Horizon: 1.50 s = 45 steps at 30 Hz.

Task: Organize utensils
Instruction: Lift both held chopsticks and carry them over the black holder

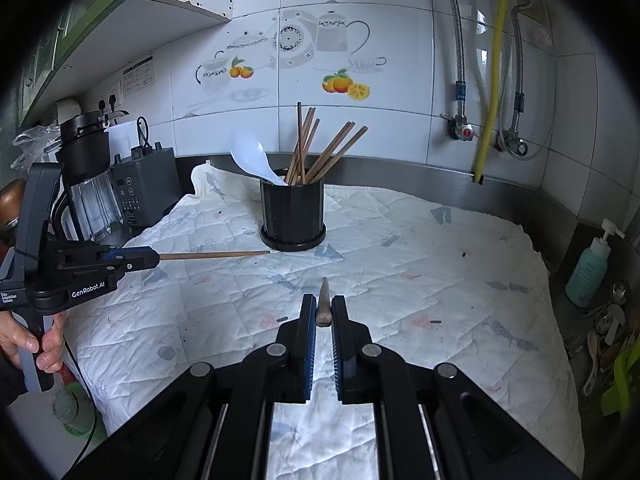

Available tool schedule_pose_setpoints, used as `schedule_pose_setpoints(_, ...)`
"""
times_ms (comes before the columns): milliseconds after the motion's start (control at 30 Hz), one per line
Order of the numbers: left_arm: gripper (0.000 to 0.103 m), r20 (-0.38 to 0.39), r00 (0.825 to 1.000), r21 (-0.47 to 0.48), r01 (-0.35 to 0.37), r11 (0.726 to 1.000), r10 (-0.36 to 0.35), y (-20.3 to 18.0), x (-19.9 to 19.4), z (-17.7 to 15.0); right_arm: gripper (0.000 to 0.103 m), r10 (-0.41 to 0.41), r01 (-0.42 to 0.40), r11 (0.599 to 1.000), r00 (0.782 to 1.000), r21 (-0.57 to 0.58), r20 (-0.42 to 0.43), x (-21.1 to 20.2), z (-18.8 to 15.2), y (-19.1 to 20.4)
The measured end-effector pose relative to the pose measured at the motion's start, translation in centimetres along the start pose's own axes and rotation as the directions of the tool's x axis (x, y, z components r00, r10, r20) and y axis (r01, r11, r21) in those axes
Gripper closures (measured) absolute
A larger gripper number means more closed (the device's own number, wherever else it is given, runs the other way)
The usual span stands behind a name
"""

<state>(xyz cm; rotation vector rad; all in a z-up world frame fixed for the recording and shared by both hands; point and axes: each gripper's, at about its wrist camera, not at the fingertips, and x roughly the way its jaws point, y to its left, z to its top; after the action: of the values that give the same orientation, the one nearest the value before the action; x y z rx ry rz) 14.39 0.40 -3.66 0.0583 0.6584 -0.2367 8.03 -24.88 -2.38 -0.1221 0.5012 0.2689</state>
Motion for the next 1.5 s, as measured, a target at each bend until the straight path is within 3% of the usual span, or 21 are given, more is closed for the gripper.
schedule_pose_setpoints(967,0.097,0.135,0.99,0.041,0.042,0.998,-0.047,1.5,-2.9,14.4,0.093,0.127,-0.123,0.989,0.991,-0.079,0.041,2.7,12.3,-1.5)
schedule_pose_setpoints(1200,0.097,0.226,0.97,0.072,0.073,0.995,-0.087,0.3,-4.8,19.3,0.093,0.11,-0.096,0.985,0.99,-0.144,0.093,2.4,16.7,-0.8)
schedule_pose_setpoints(1500,0.097,0.355,0.932,0.1,0.044,0.994,-0.077,-1.6,-5.2,25.9,0.093,0.135,-0.108,0.982,0.975,-0.154,0.179,2.8,21.8,-0.2)
